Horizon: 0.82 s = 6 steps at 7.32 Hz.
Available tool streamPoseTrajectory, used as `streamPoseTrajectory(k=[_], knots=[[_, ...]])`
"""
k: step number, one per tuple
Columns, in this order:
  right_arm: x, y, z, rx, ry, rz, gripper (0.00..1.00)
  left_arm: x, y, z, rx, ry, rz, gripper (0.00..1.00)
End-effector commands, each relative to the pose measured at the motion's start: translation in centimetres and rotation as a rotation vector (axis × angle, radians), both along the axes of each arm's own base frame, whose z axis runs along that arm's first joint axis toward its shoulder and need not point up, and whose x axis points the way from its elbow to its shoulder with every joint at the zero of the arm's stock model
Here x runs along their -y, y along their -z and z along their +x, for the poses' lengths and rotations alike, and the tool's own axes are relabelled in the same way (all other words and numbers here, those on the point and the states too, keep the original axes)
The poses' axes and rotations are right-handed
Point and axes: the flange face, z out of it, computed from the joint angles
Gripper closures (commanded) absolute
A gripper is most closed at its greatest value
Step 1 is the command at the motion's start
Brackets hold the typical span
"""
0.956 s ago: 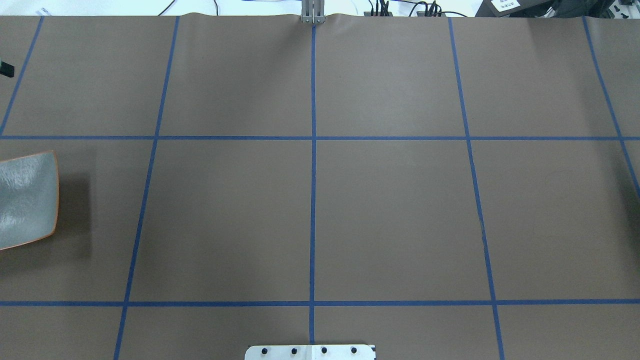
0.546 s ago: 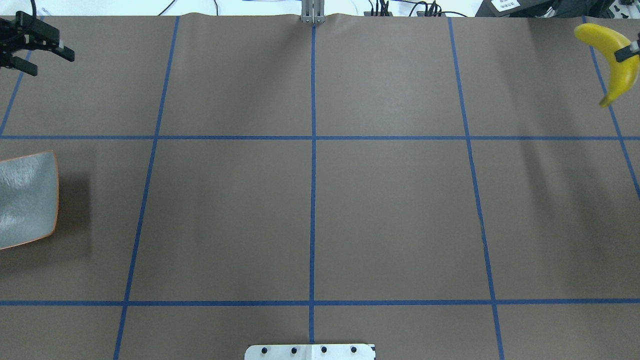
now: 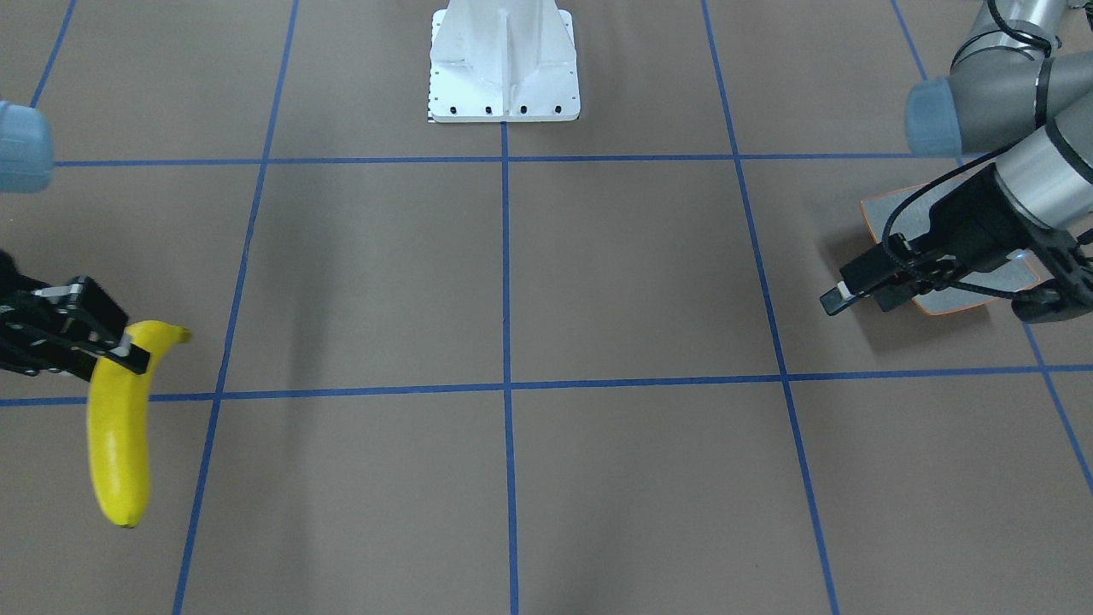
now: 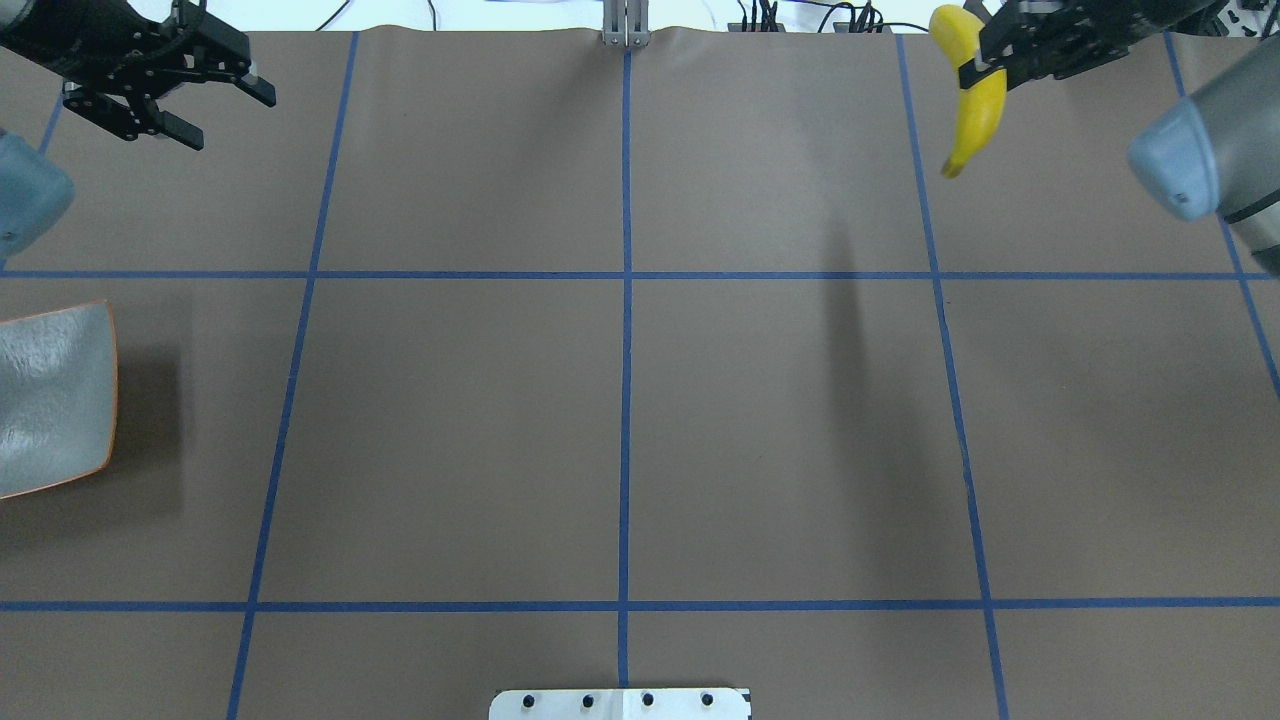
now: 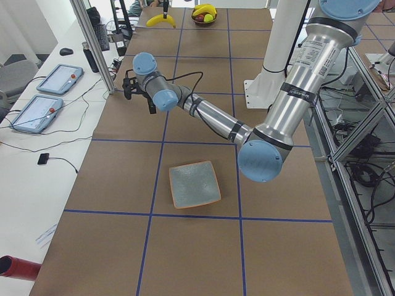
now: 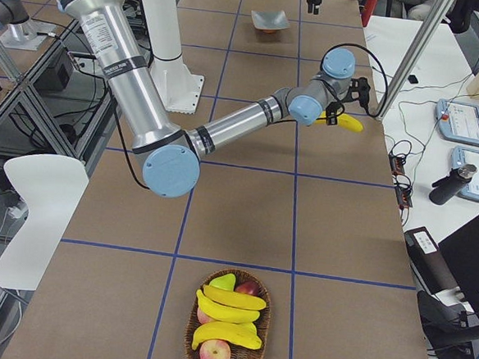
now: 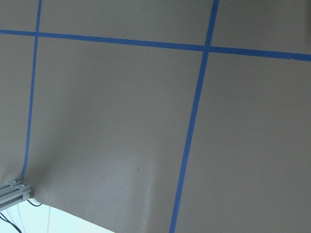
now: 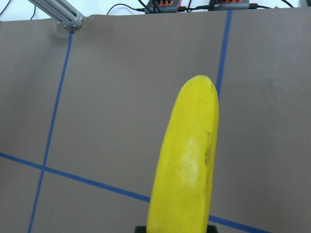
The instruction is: Transfer all bananas from basket to plate
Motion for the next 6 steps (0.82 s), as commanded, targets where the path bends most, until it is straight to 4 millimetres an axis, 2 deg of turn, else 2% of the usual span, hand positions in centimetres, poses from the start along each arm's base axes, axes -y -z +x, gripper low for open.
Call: streamPoseTrajectory(k=[1,3,4,5,6], knots=[[-4.8,4.8,-10.3,0.171,-0.040,-0.038,1.00,-0.4,3.2,2.4,-0.066,0.015,-0.049,0.00],[-7.7,9.3,-15.2,0.284,-0.018,-0.038,1.00,1.1,6.7,3.7,-0.113,0.046,-0.102,0.00],[-10.0,11.3,-18.3,0.338,-0.016,-0.007,1.00,1.9,8.0,4.4,-0.122,0.049,-0.116,0.00],[-11.9,12.8,-20.5,0.399,-0.021,0.007,1.00,1.6,8.6,4.7,-0.134,0.044,-0.102,0.00],[-13.1,14.1,-21.9,0.432,-0.020,0.009,1.00,0.7,9.0,6.0,-0.163,0.027,-0.093,0.00]])
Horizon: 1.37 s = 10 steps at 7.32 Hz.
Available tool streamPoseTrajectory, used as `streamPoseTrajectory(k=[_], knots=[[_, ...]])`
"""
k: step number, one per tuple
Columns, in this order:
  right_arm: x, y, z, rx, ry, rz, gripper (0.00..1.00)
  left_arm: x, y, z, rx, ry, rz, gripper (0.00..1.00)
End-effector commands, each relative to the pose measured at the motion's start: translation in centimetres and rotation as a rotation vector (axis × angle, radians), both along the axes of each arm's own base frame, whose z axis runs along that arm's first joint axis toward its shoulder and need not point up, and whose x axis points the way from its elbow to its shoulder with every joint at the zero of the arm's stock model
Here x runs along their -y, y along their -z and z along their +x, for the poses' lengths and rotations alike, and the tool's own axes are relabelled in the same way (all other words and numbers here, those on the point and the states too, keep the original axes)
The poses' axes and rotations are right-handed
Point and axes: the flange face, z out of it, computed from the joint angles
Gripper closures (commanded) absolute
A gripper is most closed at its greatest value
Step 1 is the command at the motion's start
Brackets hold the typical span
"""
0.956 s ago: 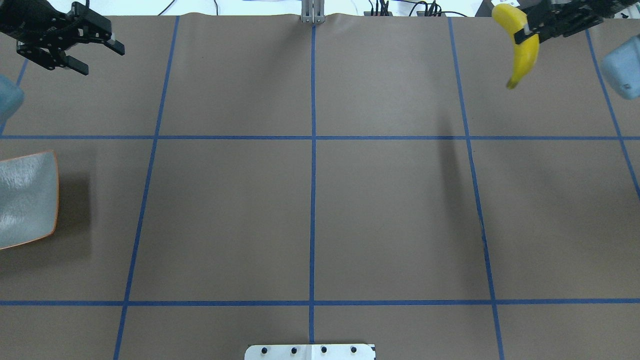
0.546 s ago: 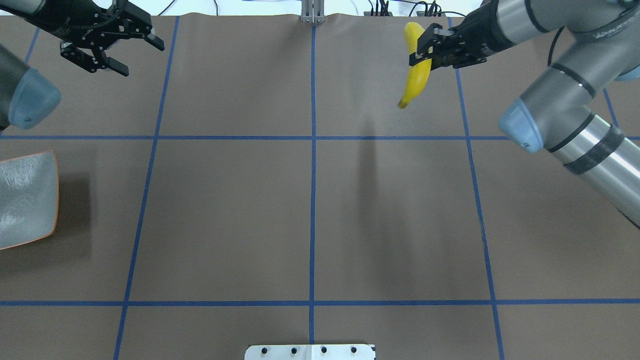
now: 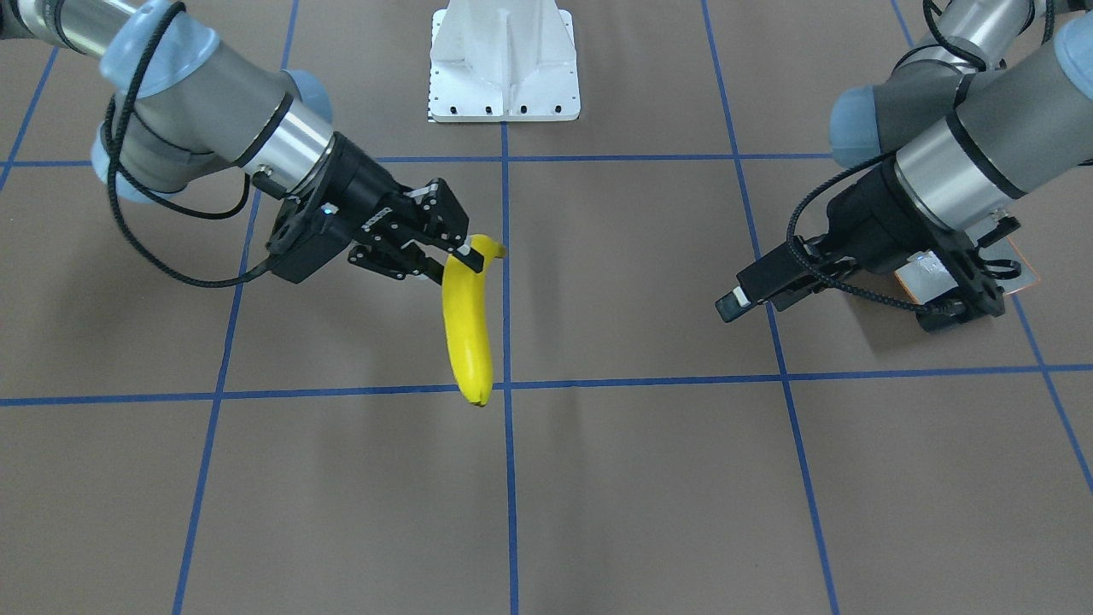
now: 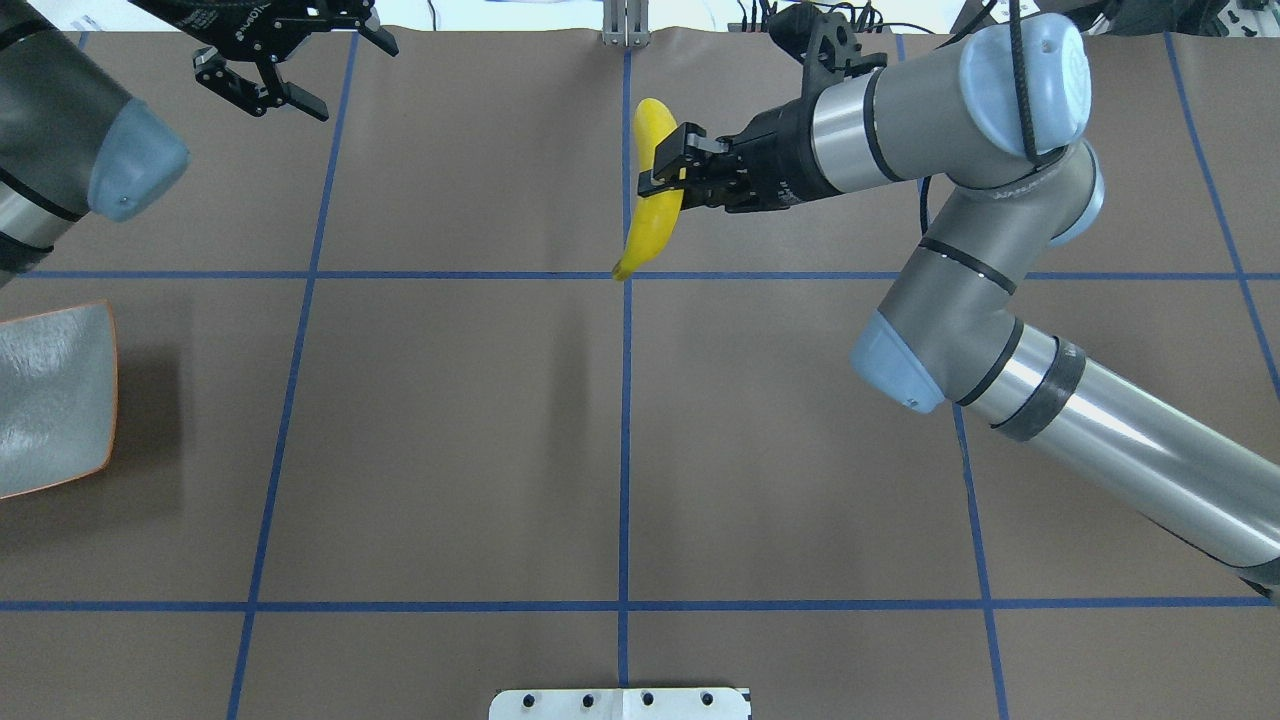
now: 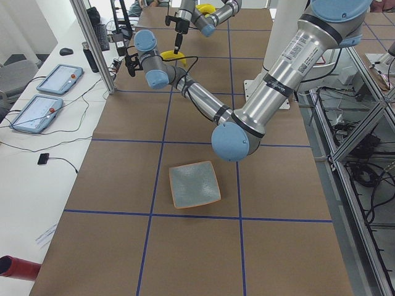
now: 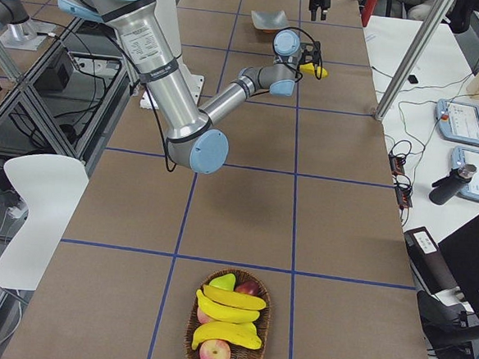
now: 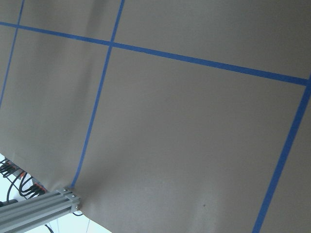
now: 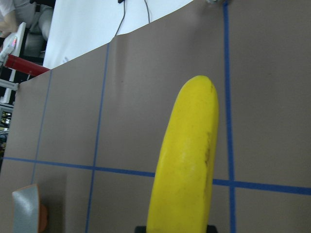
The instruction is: Transfer all bananas from basket to plate
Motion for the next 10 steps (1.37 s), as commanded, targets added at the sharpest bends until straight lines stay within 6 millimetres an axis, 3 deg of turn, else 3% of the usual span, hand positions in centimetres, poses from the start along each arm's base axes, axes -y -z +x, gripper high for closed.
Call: streamPoseTrajectory(k=[1,5,10], knots=[[-2.7,3.3,-3.0,0.076,0.000,0.019,1.00,-1.1,0.8,2.2,-0.060,-0.025,0.043,0.00],[-4.0,5.6,-4.5,0.106,0.017,0.038,1.00,-3.1,3.3,7.1,-0.112,-0.106,0.126,0.02],[-4.2,6.4,-5.0,0.119,-0.021,0.042,1.00,-5.7,4.8,10.5,-0.165,-0.160,0.126,0.09]])
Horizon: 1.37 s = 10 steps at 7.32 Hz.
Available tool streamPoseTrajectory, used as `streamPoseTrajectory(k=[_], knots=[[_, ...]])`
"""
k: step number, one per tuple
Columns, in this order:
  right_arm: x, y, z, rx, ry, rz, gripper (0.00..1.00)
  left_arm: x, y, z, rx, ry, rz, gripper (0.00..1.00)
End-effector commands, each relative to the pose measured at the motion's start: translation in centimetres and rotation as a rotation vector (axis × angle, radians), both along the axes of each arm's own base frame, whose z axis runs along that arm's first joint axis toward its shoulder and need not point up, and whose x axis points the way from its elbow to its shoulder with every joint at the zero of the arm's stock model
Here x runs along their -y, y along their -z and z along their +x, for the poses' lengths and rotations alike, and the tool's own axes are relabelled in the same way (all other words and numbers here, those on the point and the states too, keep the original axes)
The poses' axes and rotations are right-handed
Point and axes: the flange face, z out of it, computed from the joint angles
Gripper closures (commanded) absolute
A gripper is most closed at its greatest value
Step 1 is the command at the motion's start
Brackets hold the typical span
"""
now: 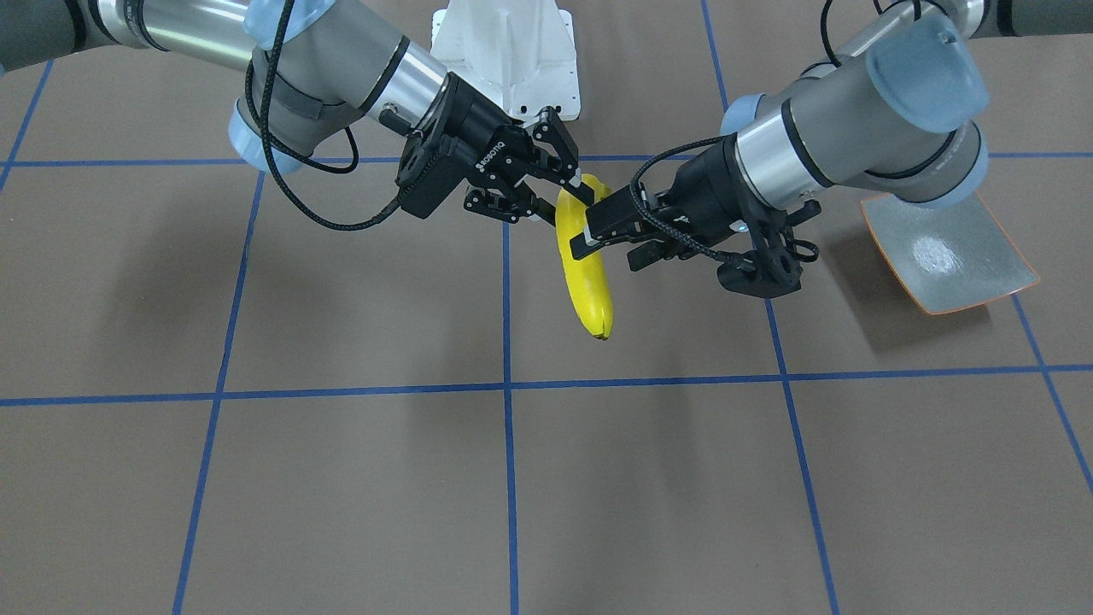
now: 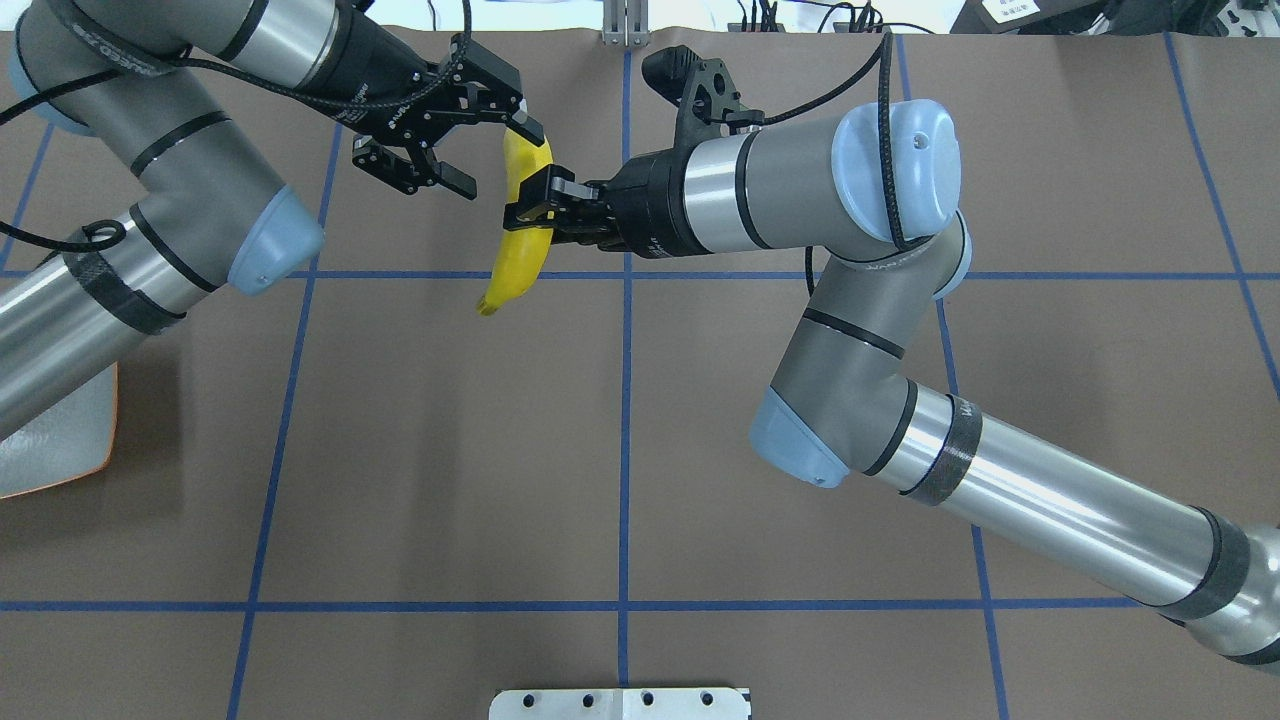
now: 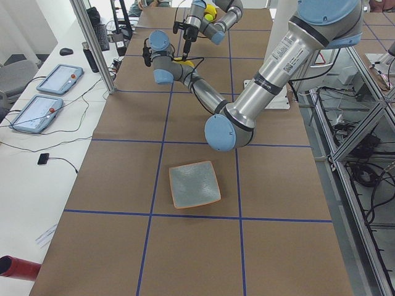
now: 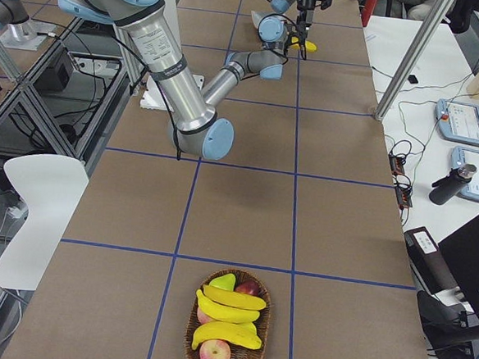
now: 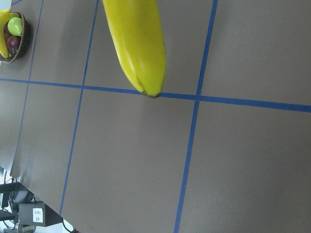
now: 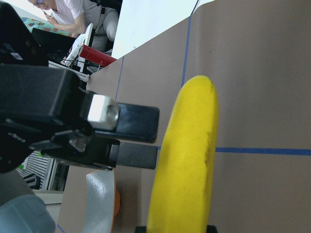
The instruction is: Transfer all bananas from basket to plate
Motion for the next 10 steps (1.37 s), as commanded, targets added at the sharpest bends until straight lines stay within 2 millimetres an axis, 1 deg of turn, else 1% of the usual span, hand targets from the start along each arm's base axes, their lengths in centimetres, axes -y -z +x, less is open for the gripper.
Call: streamPoseTrajectory(k=[1,3,4,5,6,7,8,9,10], knots=[[-0.2,0.1,0.1,0.019,-0.011,0.011,1.00,-0.5,0.3,0.9,-0.010,-0.014,-0.009,0.14],[-0.9,0.1,-0.8,0.027,-0.025,0.010,1.00,-0.5,1.0,1.1,-0.016,-0.016,0.000,0.19],[-1.1,0.1,-0.8,0.031,-0.023,0.012,1.00,-0.6,1.0,1.3,-0.016,-0.019,-0.002,0.27],[-1.1,-0.1,-0.7,0.042,-0.025,0.018,1.00,-0.6,0.9,1.4,-0.015,-0.020,-0.003,0.38],[-1.2,-0.3,-0.5,0.052,-0.026,0.023,1.00,-0.7,0.7,1.7,-0.012,-0.023,-0.007,0.57],[-1.2,-0.5,-0.5,0.051,-0.026,0.022,1.00,-0.7,0.7,1.7,-0.012,-0.023,-0.016,1.00],[-1.2,-0.6,-0.4,0.052,-0.026,0.023,0.01,-0.8,0.7,1.8,-0.012,-0.026,-0.019,1.00],[-1.4,-0.7,0.1,0.057,-0.027,0.027,0.00,-0.8,0.8,1.8,-0.013,-0.026,-0.018,1.00],[-2.4,-2.2,1.8,0.060,-0.029,0.031,0.00,-0.8,0.6,1.7,-0.012,-0.025,-0.020,1.00]])
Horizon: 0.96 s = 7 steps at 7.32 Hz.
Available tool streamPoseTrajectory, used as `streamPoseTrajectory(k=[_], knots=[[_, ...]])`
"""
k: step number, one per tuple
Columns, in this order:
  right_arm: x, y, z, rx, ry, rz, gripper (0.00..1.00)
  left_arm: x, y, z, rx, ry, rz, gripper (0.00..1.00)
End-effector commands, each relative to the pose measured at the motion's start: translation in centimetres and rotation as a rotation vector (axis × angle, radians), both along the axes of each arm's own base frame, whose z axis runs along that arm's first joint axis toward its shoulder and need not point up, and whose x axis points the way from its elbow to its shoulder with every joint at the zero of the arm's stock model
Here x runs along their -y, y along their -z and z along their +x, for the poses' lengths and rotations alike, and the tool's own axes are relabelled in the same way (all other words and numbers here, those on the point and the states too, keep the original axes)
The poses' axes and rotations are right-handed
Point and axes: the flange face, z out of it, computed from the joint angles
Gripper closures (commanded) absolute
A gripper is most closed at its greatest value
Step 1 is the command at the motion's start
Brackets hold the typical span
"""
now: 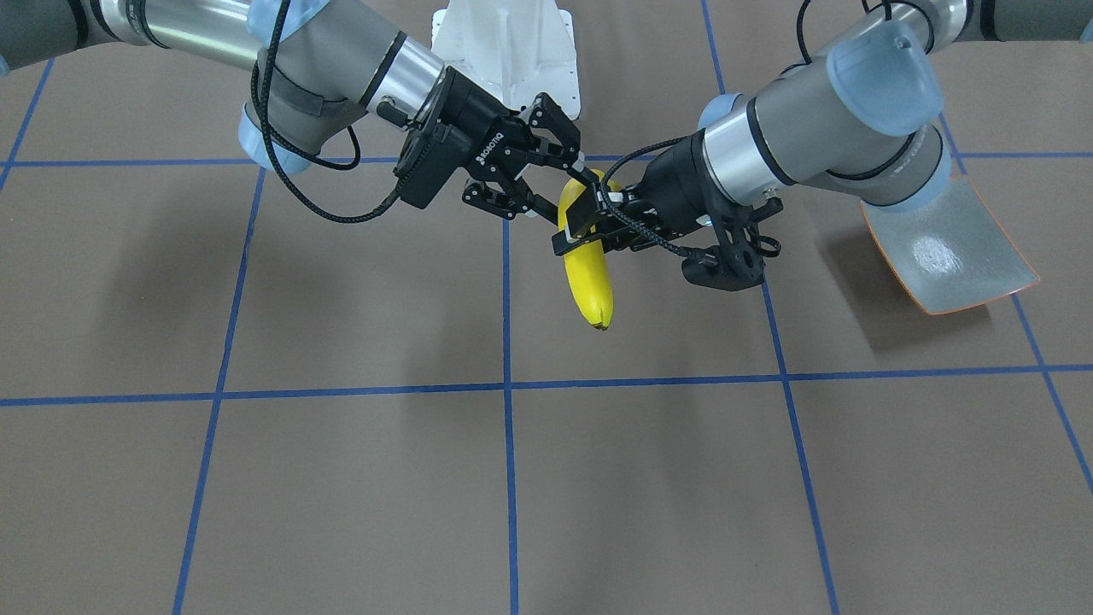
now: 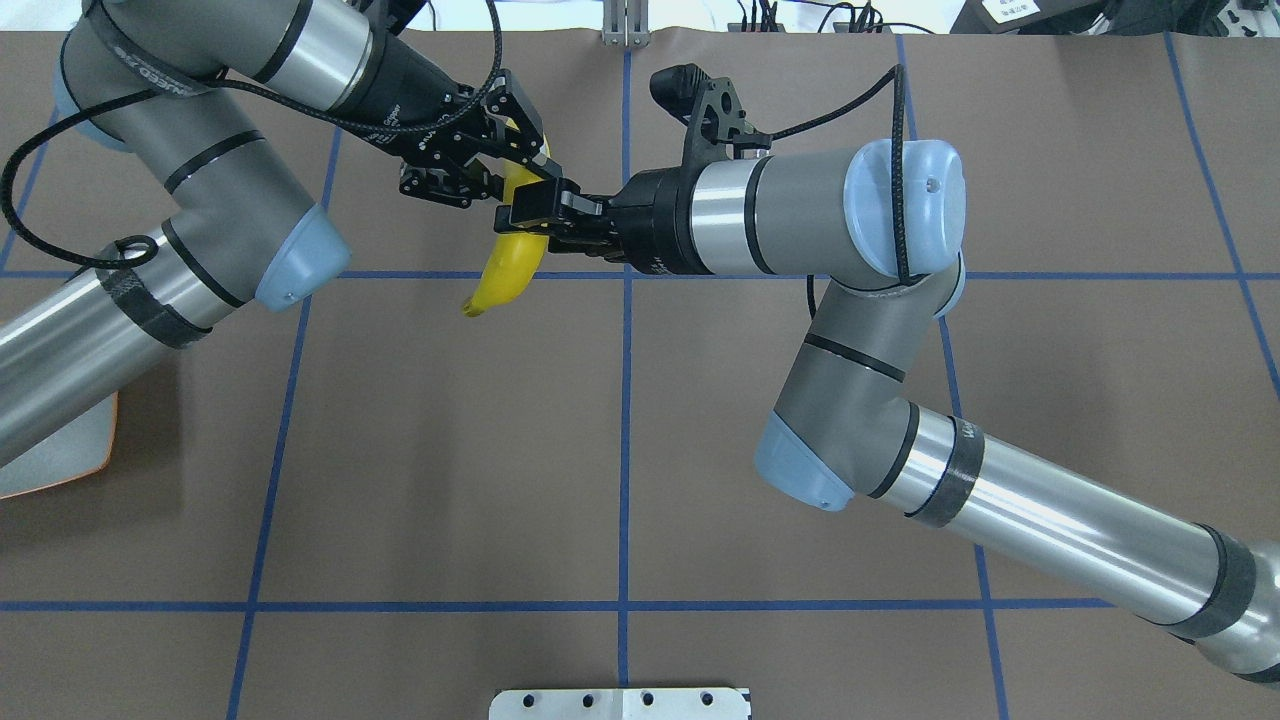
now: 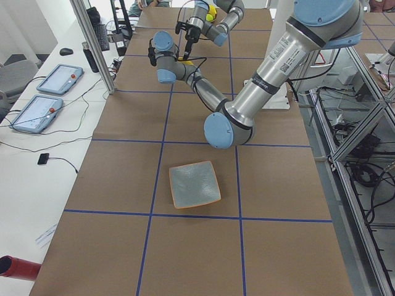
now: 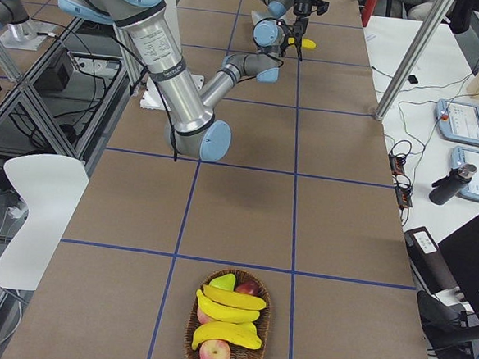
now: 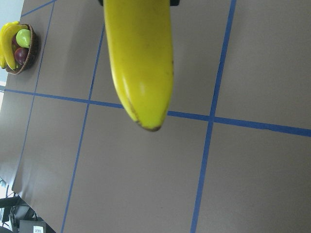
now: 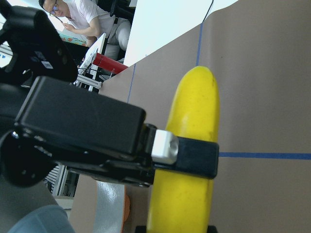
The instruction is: Transfer all bananas from basket to plate
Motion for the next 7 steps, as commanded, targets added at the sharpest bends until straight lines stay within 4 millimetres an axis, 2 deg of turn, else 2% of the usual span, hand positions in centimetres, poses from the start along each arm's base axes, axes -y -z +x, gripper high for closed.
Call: streamPoseTrajectory(k=[1,2,4,5,6,7], knots=[[-2.1,-2.9,3.7,0.010,-0.005,0.007,0.00,-0.2,-1.1,-0.4,0.006,0.003,-0.011,1.00],[-2.5,-4.5,5.1,0.012,-0.013,0.005,0.00,-2.0,-5.2,-1.8,0.029,0.003,-0.047,1.00],[-1.4,-10.6,8.0,-0.069,-0.060,-0.037,0.00,-6.2,-13.3,-5.8,0.088,0.015,-0.133,1.00],[-0.5,-13.3,9.6,-0.108,-0.092,-0.067,0.00,-7.8,-17.2,-9.1,0.122,0.048,-0.183,1.00],[1.0,-15.3,10.7,-0.152,-0.122,-0.084,0.00,-7.9,-20.8,-12.7,0.157,0.102,-0.239,1.00],[1.7,-18.7,11.7,-0.211,-0.149,-0.106,0.00,-8.6,-25.6,-15.7,0.209,0.161,-0.306,1.00]])
